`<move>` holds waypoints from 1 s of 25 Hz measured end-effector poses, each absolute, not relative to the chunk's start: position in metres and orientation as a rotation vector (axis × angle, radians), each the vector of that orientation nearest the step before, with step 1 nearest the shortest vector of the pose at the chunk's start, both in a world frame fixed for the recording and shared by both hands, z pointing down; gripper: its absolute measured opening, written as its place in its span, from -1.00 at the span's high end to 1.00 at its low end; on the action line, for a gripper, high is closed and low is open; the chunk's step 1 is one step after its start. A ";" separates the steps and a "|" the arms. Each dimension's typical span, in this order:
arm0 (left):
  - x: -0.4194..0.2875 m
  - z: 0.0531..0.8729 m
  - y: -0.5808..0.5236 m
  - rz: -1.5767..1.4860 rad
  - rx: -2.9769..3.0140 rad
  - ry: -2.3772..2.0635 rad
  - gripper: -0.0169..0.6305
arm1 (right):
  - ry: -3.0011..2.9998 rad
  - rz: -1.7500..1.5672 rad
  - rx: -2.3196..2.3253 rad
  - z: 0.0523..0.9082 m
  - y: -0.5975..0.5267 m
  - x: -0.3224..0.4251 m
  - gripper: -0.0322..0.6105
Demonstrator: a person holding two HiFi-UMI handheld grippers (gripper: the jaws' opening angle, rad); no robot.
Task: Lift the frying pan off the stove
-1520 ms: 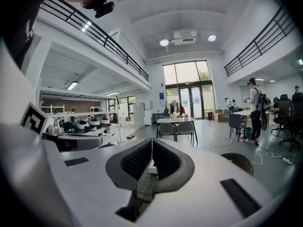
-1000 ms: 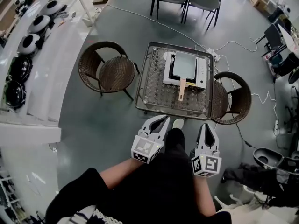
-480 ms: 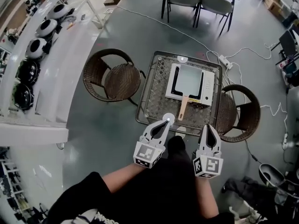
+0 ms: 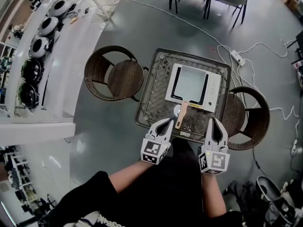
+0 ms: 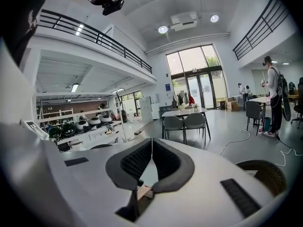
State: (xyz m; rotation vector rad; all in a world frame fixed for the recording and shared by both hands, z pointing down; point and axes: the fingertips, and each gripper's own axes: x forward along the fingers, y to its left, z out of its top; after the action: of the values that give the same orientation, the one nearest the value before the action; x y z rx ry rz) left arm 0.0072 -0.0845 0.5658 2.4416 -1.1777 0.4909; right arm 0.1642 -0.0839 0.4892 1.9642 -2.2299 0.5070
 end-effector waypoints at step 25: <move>0.072 0.749 -0.125 0.885 2.053 -1.029 0.08 | -2.388 0.625 1.654 0.550 -0.148 0.196 0.80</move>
State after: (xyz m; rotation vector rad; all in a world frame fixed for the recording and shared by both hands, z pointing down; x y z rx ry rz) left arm 0.0725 -0.1253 0.7494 2.0534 -1.0294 0.8853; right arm 0.1963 -0.1482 0.5497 1.6541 -2.3885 0.6247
